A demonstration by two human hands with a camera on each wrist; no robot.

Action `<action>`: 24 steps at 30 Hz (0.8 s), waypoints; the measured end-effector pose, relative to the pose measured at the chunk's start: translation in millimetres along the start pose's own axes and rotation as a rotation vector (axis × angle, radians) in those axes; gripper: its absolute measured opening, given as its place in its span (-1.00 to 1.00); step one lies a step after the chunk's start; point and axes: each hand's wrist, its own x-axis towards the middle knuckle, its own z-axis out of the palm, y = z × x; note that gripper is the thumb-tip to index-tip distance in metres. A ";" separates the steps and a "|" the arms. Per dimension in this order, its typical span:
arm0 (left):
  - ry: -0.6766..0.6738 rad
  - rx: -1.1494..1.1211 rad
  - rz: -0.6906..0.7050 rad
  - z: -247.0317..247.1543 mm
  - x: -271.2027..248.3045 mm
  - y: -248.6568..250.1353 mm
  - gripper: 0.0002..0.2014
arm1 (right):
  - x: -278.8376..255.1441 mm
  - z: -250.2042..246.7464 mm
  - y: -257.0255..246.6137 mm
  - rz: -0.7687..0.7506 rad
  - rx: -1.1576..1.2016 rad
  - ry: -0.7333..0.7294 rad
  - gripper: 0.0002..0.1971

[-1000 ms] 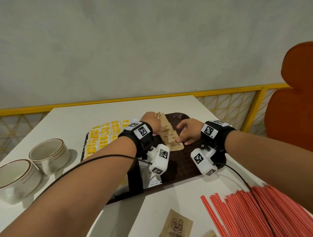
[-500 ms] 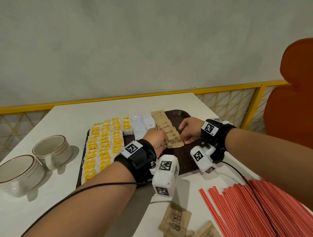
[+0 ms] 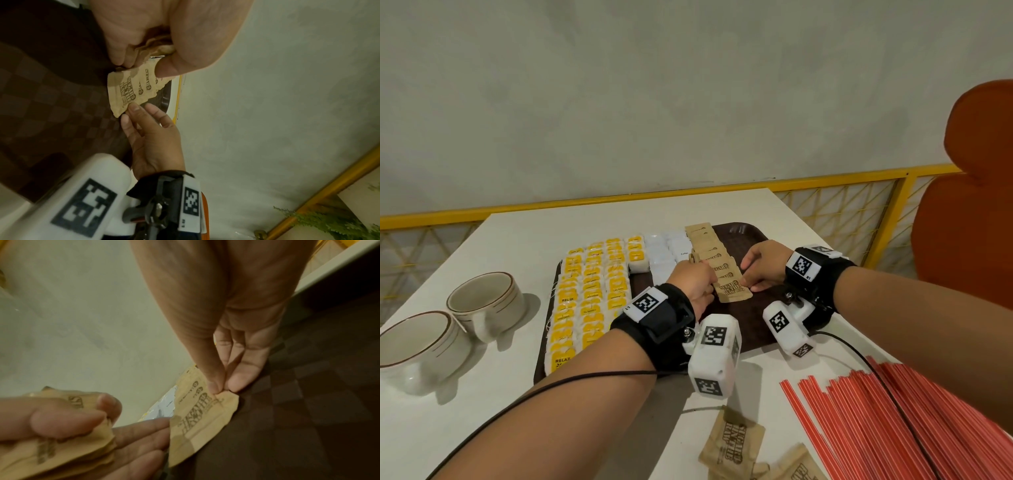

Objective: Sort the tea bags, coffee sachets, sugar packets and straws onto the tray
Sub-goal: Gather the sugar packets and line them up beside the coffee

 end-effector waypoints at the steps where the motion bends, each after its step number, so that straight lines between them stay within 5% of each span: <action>1: 0.007 -0.005 0.012 1.4 -1.1 -0.1 -0.60 | 0.2 0.4 -0.4 -0.001 0.002 0.006 -0.74; 15: 0.064 -0.030 0.056 4.1 3.0 1.4 -0.60 | 1.2 6.1 -10.7 0.001 -0.039 0.026 -0.81; 24: -0.025 -0.077 0.010 -2.1 -9.4 -0.1 -0.66 | -10.7 2.4 -8.7 0.035 -0.047 -0.012 -0.80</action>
